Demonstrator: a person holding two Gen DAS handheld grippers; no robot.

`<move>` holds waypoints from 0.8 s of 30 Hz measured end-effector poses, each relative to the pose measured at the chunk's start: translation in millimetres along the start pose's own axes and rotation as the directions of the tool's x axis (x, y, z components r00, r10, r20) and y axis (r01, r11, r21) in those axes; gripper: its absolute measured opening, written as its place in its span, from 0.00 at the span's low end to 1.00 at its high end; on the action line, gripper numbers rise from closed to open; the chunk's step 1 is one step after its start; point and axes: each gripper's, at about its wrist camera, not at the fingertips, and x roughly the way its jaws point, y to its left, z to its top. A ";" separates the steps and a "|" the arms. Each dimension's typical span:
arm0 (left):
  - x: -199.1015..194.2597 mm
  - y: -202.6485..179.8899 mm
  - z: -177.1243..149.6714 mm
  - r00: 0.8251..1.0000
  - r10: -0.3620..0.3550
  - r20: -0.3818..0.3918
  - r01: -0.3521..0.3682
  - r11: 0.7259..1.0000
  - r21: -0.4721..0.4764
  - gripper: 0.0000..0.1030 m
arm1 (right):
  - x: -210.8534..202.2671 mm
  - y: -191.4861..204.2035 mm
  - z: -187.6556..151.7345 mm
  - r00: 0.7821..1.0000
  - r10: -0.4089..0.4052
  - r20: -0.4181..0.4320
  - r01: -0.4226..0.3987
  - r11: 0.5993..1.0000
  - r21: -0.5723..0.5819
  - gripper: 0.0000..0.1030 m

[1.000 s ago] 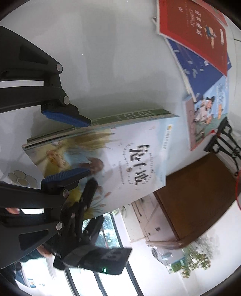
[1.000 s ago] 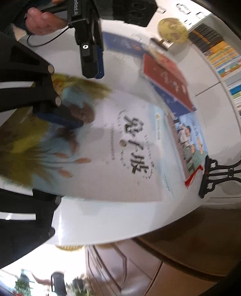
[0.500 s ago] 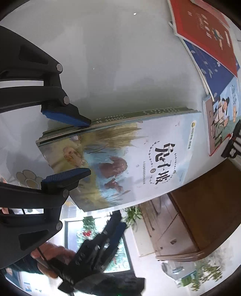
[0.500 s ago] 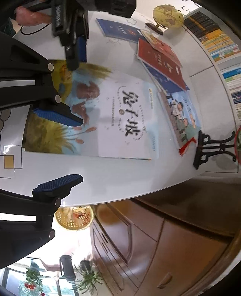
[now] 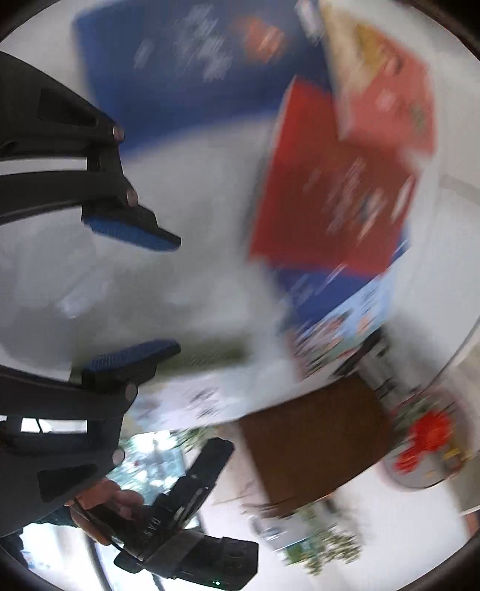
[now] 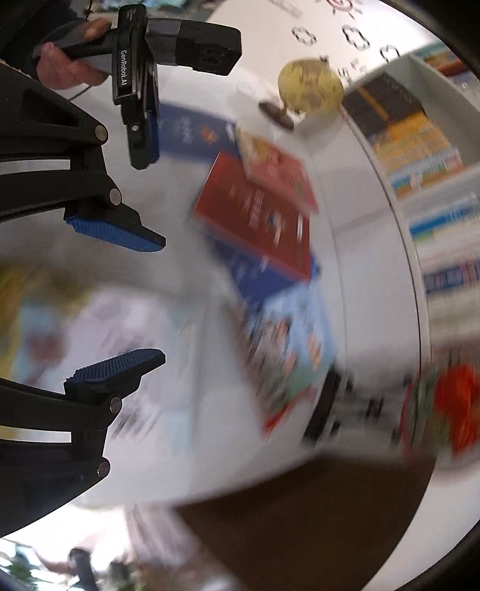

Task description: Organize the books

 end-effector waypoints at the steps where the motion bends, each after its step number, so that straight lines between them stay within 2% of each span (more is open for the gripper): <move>1: -13.8 16.0 10.9 0.999 0.027 0.036 -0.027 1.000 -0.015 0.69 | 9.5 12.4 7.0 1.000 0.010 -0.003 -0.010 1.000 -0.011 0.52; 3: -35.9 40.4 30.1 0.993 0.066 0.095 -0.063 0.997 -0.032 0.70 | 36.3 42.0 27.8 0.998 0.058 -0.022 -0.058 0.998 -0.030 0.52; 6: -61.6 77.9 56.2 0.982 0.130 0.136 -0.126 0.991 -0.038 0.70 | 66.9 75.1 50.9 0.993 0.106 -0.042 -0.107 0.994 -0.026 0.52; 9: -78.7 108.5 81.8 0.965 0.193 0.175 -0.192 0.981 -0.024 0.70 | 92.2 100.0 71.6 0.993 0.117 -0.031 -0.118 0.993 -0.023 0.52; 14: -82.4 133.8 110.7 0.913 0.349 0.210 -0.358 0.934 0.007 0.71 | 120.1 126.3 100.0 0.996 0.088 -0.014 -0.087 0.996 0.019 0.52; 19: -72.9 146.7 126.0 0.887 0.408 0.217 -0.421 0.907 0.018 0.71 | 148.0 153.6 122.3 0.999 0.038 -0.013 -0.038 0.999 0.030 0.52; 24: -68.1 153.6 133.3 0.874 0.427 0.234 -0.442 0.897 0.015 0.71 | 170.8 161.9 126.9 0.999 0.008 -0.032 -0.006 0.998 0.058 0.52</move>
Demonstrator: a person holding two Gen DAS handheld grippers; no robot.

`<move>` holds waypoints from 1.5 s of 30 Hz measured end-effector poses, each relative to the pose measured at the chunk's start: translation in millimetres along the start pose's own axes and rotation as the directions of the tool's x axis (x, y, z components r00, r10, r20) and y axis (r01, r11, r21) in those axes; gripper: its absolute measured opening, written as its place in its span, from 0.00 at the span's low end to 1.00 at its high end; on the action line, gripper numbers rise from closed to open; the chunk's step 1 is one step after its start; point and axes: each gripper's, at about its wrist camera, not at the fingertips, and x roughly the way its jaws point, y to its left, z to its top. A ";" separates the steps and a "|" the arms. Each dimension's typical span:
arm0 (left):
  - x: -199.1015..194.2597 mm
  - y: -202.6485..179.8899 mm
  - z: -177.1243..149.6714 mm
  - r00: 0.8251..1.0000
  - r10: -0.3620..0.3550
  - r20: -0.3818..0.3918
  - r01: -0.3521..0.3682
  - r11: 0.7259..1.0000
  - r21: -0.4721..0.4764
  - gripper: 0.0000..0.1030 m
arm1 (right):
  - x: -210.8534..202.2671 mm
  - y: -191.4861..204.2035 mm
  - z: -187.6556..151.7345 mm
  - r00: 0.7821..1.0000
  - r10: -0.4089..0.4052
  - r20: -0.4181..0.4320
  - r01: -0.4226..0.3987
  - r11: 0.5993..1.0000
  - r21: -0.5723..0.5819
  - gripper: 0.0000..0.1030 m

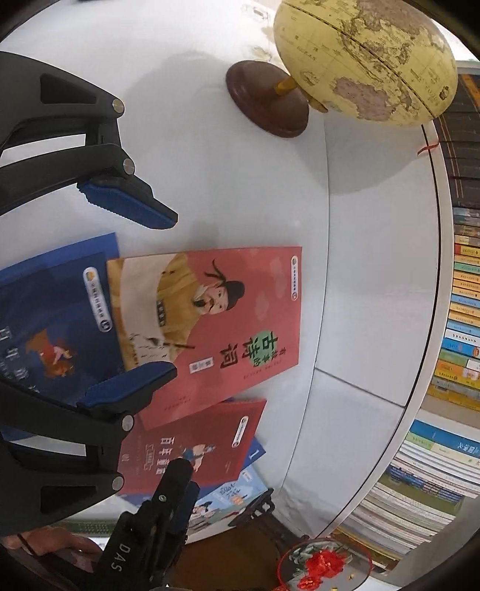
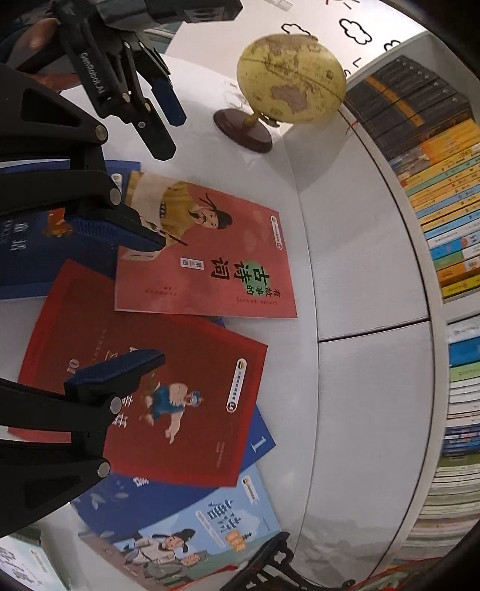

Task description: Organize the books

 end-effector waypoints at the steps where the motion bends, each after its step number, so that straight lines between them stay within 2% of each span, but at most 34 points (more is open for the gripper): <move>1: 2.1 0.4 0.7 1.000 0.001 0.001 -0.001 1.000 0.003 0.71 | 3.8 -0.2 0.3 1.000 0.000 -0.005 0.000 1.000 0.010 0.52; 7: 15.2 4.2 1.4 0.999 0.033 -0.008 -0.033 0.999 0.026 0.71 | 16.4 2.3 0.2 1.000 -0.003 -0.019 0.003 1.000 0.018 0.52; 14: 36.7 19.9 2.8 0.997 0.064 -0.037 -0.064 0.998 -0.006 0.71 | 35.7 4.6 -0.2 0.999 -0.032 -0.039 0.032 0.999 0.013 0.52; 22: 59.7 37.3 2.1 0.995 0.000 -0.104 -0.007 0.998 -0.066 0.71 | 52.0 0.4 -5.2 0.998 -0.022 -0.056 0.024 0.999 0.029 0.52; 27: 69.6 46.0 -1.8 0.988 -0.090 -0.122 0.073 0.988 -0.136 0.71 | 60.4 -2.6 -12.6 0.998 0.002 -0.062 0.000 0.999 0.043 0.52; 31: 70.5 41.9 -4.3 0.984 -0.129 -0.122 0.114 0.986 -0.125 0.71 | 61.7 -0.7 -16.7 0.999 0.010 -0.053 -0.008 0.999 0.036 0.49; 36: 72.7 25.2 -5.6 0.970 -0.192 -0.146 0.183 0.980 -0.073 0.71 | 61.3 2.4 -19.5 0.999 -0.013 -0.047 0.014 1.000 0.013 0.46; 38: 73.2 21.2 -5.7 0.974 -0.172 -0.146 0.167 0.985 -0.051 0.71 | 61.4 3.1 -19.2 0.999 -0.011 -0.047 0.011 1.000 0.011 0.45; 45: 74.7 22.8 -4.3 0.971 -0.189 -0.145 0.180 0.981 -0.069 0.71 | 61.7 5.0 -19.4 0.999 0.004 -0.043 -0.004 1.000 0.007 0.45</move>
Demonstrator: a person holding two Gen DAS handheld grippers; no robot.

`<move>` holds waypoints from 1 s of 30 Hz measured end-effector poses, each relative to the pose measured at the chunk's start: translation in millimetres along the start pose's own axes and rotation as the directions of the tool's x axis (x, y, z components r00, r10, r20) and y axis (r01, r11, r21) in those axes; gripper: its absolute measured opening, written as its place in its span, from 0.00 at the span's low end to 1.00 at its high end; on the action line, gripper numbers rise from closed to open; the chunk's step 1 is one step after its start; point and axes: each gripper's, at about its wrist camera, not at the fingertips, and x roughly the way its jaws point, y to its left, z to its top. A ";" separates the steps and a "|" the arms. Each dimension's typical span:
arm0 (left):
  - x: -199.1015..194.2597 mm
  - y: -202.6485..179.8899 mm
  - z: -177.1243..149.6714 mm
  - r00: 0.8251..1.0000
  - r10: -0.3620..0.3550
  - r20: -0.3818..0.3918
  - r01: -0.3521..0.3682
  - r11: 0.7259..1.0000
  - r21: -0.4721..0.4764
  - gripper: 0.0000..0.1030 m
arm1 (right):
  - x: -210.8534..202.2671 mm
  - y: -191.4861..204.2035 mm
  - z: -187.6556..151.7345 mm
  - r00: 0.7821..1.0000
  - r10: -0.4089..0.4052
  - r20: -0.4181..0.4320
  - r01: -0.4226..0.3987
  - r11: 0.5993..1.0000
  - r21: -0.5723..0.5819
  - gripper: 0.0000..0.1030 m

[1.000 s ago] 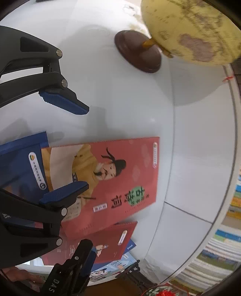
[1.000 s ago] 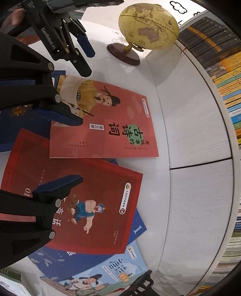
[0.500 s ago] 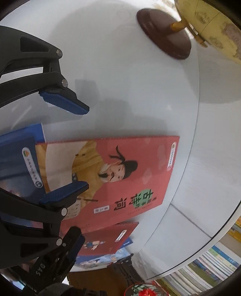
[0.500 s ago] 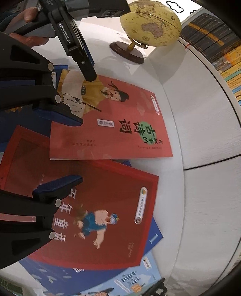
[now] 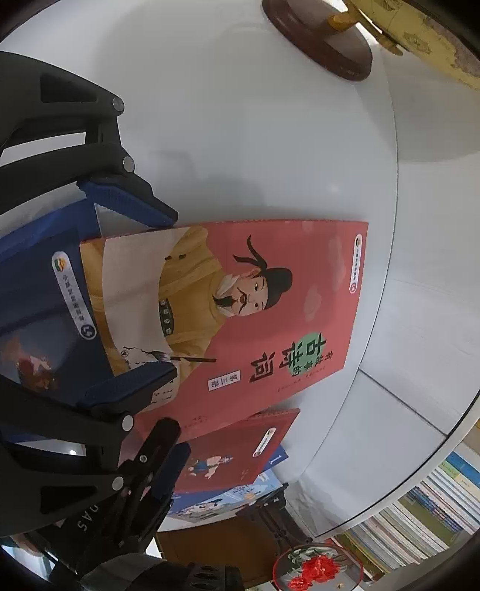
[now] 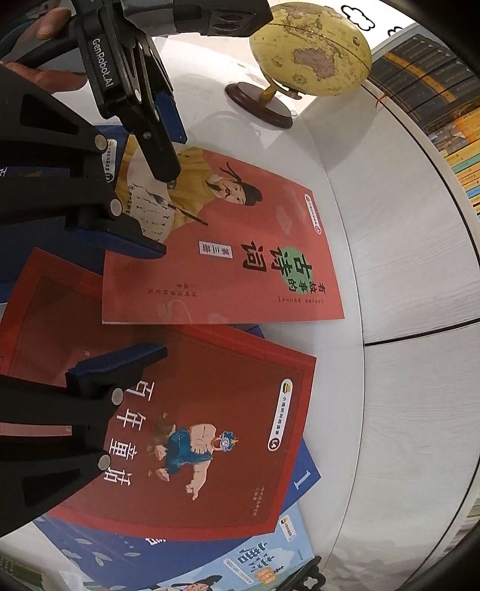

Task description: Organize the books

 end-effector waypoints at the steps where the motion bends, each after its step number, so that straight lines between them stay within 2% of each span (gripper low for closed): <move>1: 0.0 -0.3 -0.1 1.000 -0.005 -0.003 0.005 1.000 0.002 0.71 | -0.3 1.4 -0.5 1.000 -0.004 0.000 0.004 1.000 -0.009 0.45; 5: -1.0 0.2 -0.8 1.000 -0.006 0.002 0.006 1.000 -0.005 0.71 | 1.3 8.0 -1.4 1.000 -0.020 -0.003 0.020 0.999 -0.048 0.45; 7: -0.6 -0.7 -1.4 1.000 0.000 0.007 0.000 1.000 -0.009 0.71 | 0.6 4.0 -1.2 1.000 0.004 -0.001 -0.004 0.999 -0.034 0.43; 11: -2.1 5.3 -0.7 1.000 -0.013 0.021 0.014 0.999 -0.046 0.71 | -2.7 -11.2 -1.6 0.995 0.101 0.008 -0.102 0.994 0.035 0.36; 13: -4.1 13.4 1.1 0.999 -0.040 0.028 0.042 0.995 -0.086 0.71 | -3.9 -28.0 -1.0 0.973 0.230 0.015 -0.230 0.965 0.127 0.35; 15: -8.7 28.1 3.6 0.992 -0.118 0.044 0.123 0.980 -0.158 0.71 | -1.7 -49.6 -0.7 0.934 0.357 0.028 -0.353 0.903 0.245 0.33; 17: -8.8 35.6 5.3 0.984 -0.171 0.042 0.176 0.964 -0.199 0.71 | 2.1 -60.9 -2.1 0.910 0.413 0.036 -0.404 0.863 0.303 0.31; 18: -7.6 35.6 5.9 0.985 -0.171 0.037 0.175 0.964 -0.200 0.71 | 4.9 -63.8 -2.9 0.902 0.430 0.031 -0.416 0.852 0.318 0.31; 22: -5.0 22.7 3.5 0.994 -0.098 0.039 0.102 0.986 -0.131 0.71 | 3.5 -54.5 -3.3 0.909 0.416 0.022 -0.404 0.869 0.284 0.31; 24: -4.2 20.1 4.4 0.996 -0.079 0.044 0.083 0.990 -0.110 0.74 | 1.8 -56.6 -3.1 0.892 0.451 0.032 -0.439 0.848 0.295 0.31; 25: -4.2 19.6 4.7 0.996 -0.069 0.047 0.074 0.992 -0.106 0.74 | 4.4 -60.5 -3.1 0.873 0.487 0.033 -0.470 0.821 0.323 0.31; 28: -3.7 20.6 6.6 0.997 -0.054 0.053 0.059 0.994 -0.092 0.74 | 19.1 -78.6 -5.5 0.795 0.604 0.054 -0.564 0.703 0.434 0.31; 29: -3.1 20.5 6.9 0.997 -0.054 0.051 0.059 0.995 -0.087 0.76 | 21.2 -81.7 -6.7 0.782 0.620 0.059 -0.575 0.682 0.453 0.31; 30: -3.3 20.7 6.9 0.997 -0.054 0.050 0.058 0.995 -0.079 0.77 | 24.0 -83.5 -7.7 0.782 0.622 0.052 -0.570 0.677 0.467 0.31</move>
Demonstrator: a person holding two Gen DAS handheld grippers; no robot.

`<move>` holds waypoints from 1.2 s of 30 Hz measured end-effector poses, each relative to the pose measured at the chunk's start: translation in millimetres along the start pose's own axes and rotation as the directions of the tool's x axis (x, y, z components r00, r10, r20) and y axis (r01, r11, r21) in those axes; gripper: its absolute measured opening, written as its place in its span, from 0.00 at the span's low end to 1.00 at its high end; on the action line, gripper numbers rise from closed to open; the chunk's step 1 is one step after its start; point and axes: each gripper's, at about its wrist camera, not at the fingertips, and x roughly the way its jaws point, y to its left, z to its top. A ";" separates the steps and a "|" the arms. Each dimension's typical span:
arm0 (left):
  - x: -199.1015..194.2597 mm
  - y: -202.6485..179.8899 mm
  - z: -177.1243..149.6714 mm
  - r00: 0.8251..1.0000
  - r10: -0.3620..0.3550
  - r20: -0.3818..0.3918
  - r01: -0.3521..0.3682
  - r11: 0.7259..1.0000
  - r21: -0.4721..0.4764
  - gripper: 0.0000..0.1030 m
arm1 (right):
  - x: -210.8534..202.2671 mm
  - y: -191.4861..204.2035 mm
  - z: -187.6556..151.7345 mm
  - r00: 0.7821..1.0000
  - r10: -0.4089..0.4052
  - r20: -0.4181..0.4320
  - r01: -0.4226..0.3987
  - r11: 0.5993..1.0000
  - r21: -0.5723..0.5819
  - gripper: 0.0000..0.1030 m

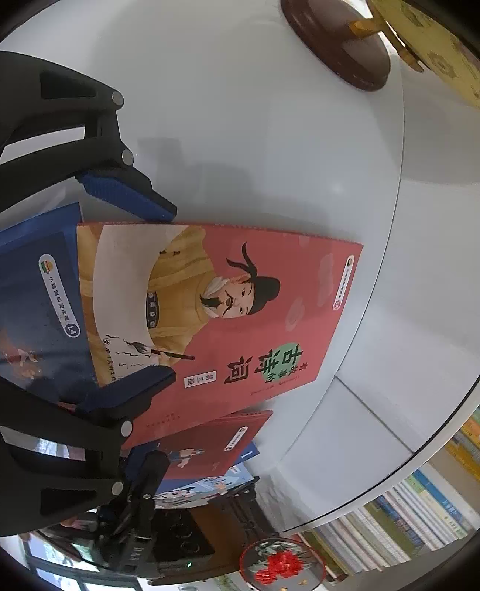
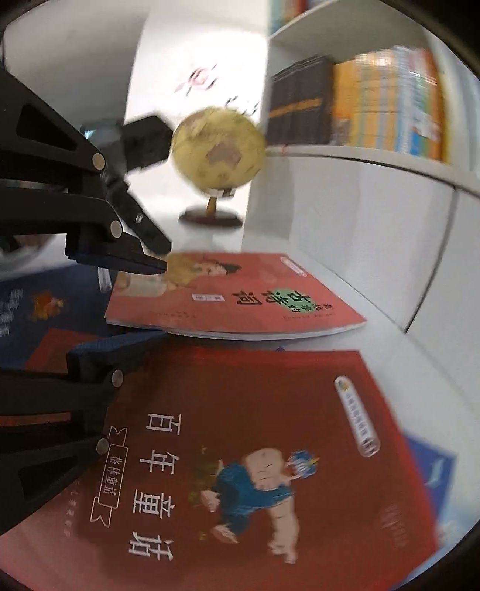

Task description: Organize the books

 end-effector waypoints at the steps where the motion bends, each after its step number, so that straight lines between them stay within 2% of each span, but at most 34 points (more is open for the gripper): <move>1: 0.9 -1.7 0.3 1.000 0.001 -0.004 -0.001 1.000 0.012 0.78 | 0.8 -0.7 -0.1 1.000 -0.013 -0.001 0.013 1.000 0.001 0.31; 3: 1.2 -2.8 -0.2 1.000 -0.002 -0.007 0.003 1.000 0.021 0.80 | 4.8 -0.6 -1.0 1.000 0.003 -0.016 -0.003 1.000 0.003 0.31; 4: 2.2 -3.7 0.0 0.999 -0.032 -0.016 0.032 0.999 0.023 0.80 | 9.8 1.6 -1.9 0.999 0.018 -0.034 -0.018 1.000 0.004 0.31; 5: 3.6 -5.5 0.2 0.997 -0.074 -0.034 0.075 0.997 0.022 0.80 | 16.0 7.2 -3.4 0.999 0.001 -0.046 -0.001 1.000 -0.016 0.31; 7: 6.5 -12.1 -1.2 0.993 -0.100 -0.054 0.103 0.994 0.041 0.80 | 24.4 21.6 -6.1 0.993 -0.111 -0.042 0.107 0.990 -0.094 0.25; 10: 6.7 -17.5 -4.6 0.997 -0.066 -0.035 0.069 0.994 0.082 0.80 | 27.7 30.2 -9.0 0.984 -0.180 -0.016 0.176 0.974 -0.143 0.20; 13: 5.6 -13.8 -3.7 0.994 -0.096 -0.046 0.099 0.993 0.067 0.80 | 19.7 27.0 -9.0 0.985 -0.170 0.022 0.172 0.980 -0.105 0.20; 17: 6.4 -14.4 -2.4 0.995 -0.092 -0.047 0.095 0.993 0.075 0.80 | 18.7 19.0 -9.3 0.983 -0.154 0.097 0.154 0.988 0.008 0.18; 18: 6.5 -14.7 -2.3 0.995 -0.086 -0.044 0.089 0.993 0.077 0.80 | 20.7 21.8 -11.9 0.974 -0.192 0.125 0.191 0.981 0.015 0.13; 21: 7.3 -14.8 -2.1 0.995 -0.084 -0.045 0.087 0.993 0.074 0.80 | 21.2 40.4 -21.4 0.937 -0.293 0.189 0.307 0.951 -0.048 0.12; 23: 7.5 -13.4 -0.9 0.994 -0.101 -0.048 0.104 0.992 0.064 0.80 | 22.1 57.4 -29.5 0.894 -0.378 0.241 0.415 0.902 -0.121 0.12; 26: 8.5 -14.6 -1.6 0.989 -0.129 -0.074 0.133 0.990 0.047 0.80 | 19.9 76.3 -40.7 0.845 -0.453 0.285 0.513 0.838 -0.189 0.12; 27: 9.2 -16.0 -2.6 0.985 -0.152 -0.087 0.156 0.987 0.037 0.80 | 16.9 82.9 -46.7 0.819 -0.489 0.299 0.554 0.809 -0.196 0.12; 29: 6.6 -16.7 -7.3 0.975 -0.194 -0.111 0.198 0.980 0.029 0.80 | 11.0 88.5 -58.5 0.797 -0.512 0.322 0.586 0.784 -0.205 0.12; 32: 2.1 -28.2 -19.7 0.963 -0.226 -0.144 0.236 0.970 0.062 0.80 | -1.3 92.6 -79.2 0.753 -0.560 0.345 0.647 0.725 -0.237 0.12; 34: -0.8 -42.4 -28.5 0.961 -0.228 -0.160 0.247 0.962 0.114 0.80 | -14.3 87.6 -97.4 0.741 -0.579 0.342 0.665 0.703 -0.250 0.12; 36: 0.2 -59.0 -36.6 0.963 -0.207 -0.171 0.236 0.956 0.174 0.80 | -32.6 76.5 -110.7 0.742 -0.583 0.331 0.663 0.709 -0.239 0.12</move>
